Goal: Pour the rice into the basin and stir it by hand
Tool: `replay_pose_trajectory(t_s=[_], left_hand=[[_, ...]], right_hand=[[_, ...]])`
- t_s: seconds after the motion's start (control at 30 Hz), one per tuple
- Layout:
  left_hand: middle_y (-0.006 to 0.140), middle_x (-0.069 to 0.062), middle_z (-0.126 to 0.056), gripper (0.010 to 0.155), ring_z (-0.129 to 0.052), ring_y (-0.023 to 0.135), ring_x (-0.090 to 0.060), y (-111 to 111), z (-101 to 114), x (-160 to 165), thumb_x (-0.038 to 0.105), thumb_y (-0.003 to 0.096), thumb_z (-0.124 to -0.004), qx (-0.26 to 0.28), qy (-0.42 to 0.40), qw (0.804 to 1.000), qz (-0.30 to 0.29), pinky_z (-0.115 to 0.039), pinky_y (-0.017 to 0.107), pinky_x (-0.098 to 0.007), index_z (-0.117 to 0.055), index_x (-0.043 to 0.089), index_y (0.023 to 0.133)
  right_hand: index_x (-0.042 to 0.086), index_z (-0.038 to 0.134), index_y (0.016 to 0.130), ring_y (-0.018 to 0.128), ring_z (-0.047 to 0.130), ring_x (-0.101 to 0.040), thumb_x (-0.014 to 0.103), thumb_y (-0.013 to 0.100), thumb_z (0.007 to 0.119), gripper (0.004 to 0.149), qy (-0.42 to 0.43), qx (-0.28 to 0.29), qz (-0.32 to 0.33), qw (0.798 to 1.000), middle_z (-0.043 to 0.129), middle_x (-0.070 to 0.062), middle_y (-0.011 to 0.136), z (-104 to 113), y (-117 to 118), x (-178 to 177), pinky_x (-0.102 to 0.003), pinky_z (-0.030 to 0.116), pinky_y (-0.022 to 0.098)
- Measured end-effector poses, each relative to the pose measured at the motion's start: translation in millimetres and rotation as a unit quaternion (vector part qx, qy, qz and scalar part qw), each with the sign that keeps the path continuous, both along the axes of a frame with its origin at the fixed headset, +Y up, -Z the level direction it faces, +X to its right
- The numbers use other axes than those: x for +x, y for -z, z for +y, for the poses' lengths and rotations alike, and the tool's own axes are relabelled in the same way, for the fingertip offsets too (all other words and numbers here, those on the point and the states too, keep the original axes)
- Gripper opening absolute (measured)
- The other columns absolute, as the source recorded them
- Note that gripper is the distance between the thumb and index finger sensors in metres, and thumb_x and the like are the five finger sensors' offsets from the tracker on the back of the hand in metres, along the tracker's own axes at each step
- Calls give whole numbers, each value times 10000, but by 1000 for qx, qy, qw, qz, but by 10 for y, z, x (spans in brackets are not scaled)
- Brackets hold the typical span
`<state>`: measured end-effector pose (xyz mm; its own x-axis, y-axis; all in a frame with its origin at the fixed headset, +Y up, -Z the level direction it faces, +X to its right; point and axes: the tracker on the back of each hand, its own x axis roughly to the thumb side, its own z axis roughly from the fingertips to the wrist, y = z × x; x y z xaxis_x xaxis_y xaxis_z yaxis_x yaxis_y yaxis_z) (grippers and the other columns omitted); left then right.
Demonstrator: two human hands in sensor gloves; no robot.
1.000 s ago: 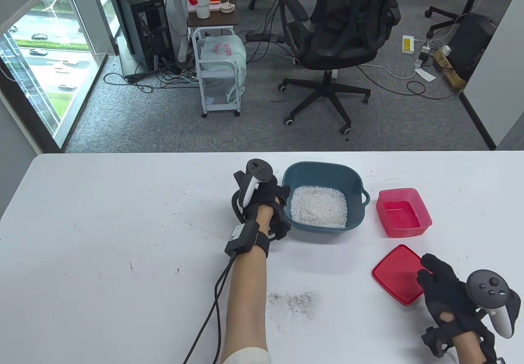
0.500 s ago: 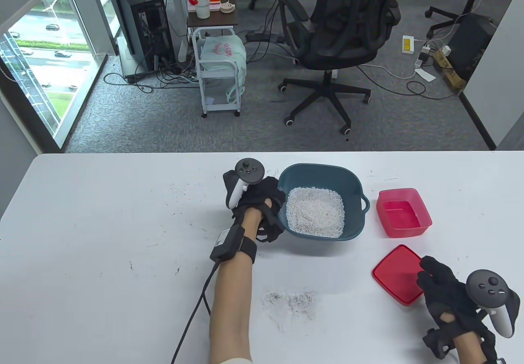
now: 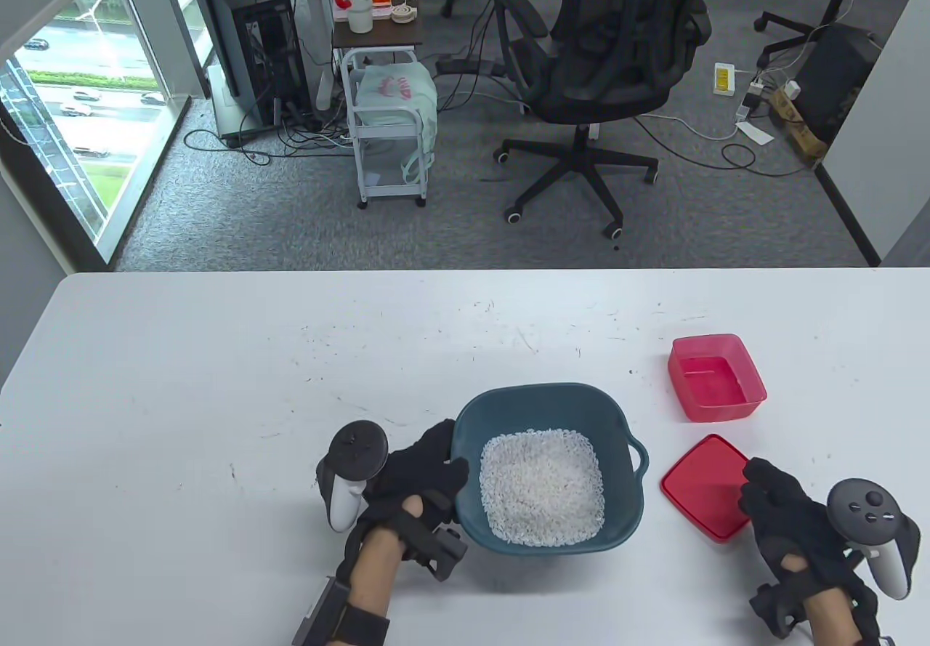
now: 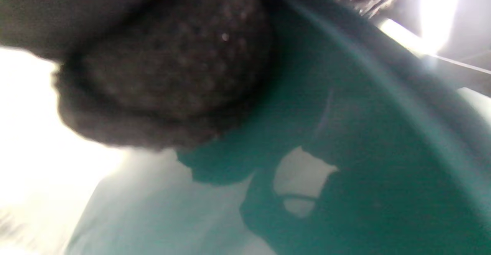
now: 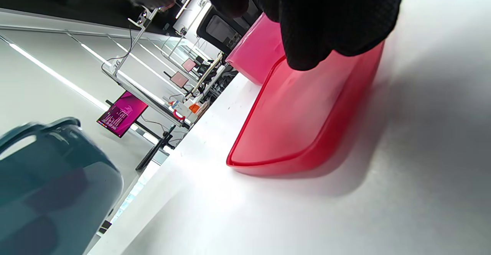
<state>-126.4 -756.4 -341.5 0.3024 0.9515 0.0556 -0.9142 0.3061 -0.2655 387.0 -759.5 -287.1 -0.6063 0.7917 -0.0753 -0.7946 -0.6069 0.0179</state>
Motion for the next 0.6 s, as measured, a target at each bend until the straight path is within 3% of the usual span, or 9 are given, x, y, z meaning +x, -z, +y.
replay_pose_trajectory(t_s=[0.13, 0.3, 0.37, 0.6], left_hand=[[894, -414, -787, 707, -1104, 53, -235, -51, -202, 55, 182, 404, -912, -24, -9, 1000, -15, -978, -15, -306, -644, -89, 999], [891, -407, -792, 717, -1105, 51, -216, -36, -256, 78, 206, 404, -913, -12, 40, 999, -10, -979, -15, -288, -641, -85, 1000], [902, -401, -786, 716, -1098, 58, -224, -39, -303, 60, 212, 410, -911, -24, 22, 999, -6, -972, -7, -297, -639, -78, 1005], [931, -370, -771, 721, -1084, 92, -206, -34, -332, 44, 256, 430, -893, -33, 22, 999, -9, -958, 20, -291, -619, -44, 1025]], right_hand=[[35, 688, 901, 603, 926, -524, 379, 380, 739, 627, -5, 3, 9, 1000, 651, -330, 899, 10, 0, -29, -631, 792, 407], [34, 687, 902, 604, 924, -526, 378, 381, 739, 626, -15, 15, 23, 1000, 650, -332, 900, 52, -14, -112, -634, 790, 407], [33, 685, 903, 609, 919, -529, 377, 382, 738, 626, -28, 30, 35, 999, 646, -331, 902, 107, -28, -194, -637, 785, 414], [59, 706, 908, 673, 889, -533, 378, 386, 734, 613, -118, 146, 108, 976, 671, -299, 922, 626, -77, -899, -662, 758, 449]])
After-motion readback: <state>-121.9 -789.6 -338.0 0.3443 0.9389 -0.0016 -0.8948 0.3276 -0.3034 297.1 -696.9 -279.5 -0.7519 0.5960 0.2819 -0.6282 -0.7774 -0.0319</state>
